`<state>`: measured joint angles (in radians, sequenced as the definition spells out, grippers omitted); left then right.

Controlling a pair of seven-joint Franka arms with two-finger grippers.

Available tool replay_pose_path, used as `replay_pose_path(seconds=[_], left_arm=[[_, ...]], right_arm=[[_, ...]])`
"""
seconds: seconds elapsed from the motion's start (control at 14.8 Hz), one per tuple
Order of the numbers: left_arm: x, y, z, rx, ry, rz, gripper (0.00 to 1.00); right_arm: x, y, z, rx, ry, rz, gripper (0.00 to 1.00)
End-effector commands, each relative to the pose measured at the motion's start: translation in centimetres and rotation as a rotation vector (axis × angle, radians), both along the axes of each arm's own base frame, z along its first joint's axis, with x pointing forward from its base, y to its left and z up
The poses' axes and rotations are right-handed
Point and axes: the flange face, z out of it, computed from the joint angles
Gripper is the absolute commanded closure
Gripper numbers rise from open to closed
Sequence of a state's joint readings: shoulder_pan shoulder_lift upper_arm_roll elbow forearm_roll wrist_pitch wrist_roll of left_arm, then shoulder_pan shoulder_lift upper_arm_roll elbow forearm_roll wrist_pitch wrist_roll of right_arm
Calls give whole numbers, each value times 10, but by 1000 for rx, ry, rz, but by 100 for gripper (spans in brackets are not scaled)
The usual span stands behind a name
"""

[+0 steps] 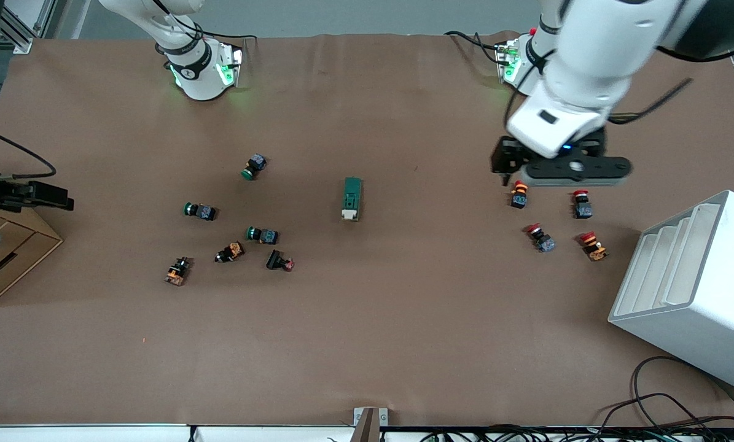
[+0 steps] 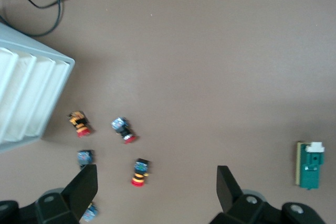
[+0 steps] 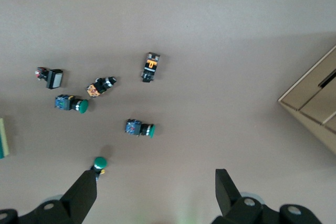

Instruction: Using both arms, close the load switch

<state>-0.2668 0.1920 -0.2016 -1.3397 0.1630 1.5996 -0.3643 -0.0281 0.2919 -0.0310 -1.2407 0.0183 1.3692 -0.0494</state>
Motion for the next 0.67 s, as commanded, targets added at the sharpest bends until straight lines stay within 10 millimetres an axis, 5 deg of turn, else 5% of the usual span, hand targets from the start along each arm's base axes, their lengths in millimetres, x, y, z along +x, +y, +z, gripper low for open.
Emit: replay_pose_path(seconds=[0.0,0.34,0.61], left_arm=[[-6,27,14,14,39,-39,0],[0,67,13,7,97,-33,0],[-9,120,42,-29,80,-113,0]], right_arm=[[-16,13,15,0,-5,-18,0],[-50,9,31,5,-12,31,0],[-80,10,47,-6,-23,34,0]])
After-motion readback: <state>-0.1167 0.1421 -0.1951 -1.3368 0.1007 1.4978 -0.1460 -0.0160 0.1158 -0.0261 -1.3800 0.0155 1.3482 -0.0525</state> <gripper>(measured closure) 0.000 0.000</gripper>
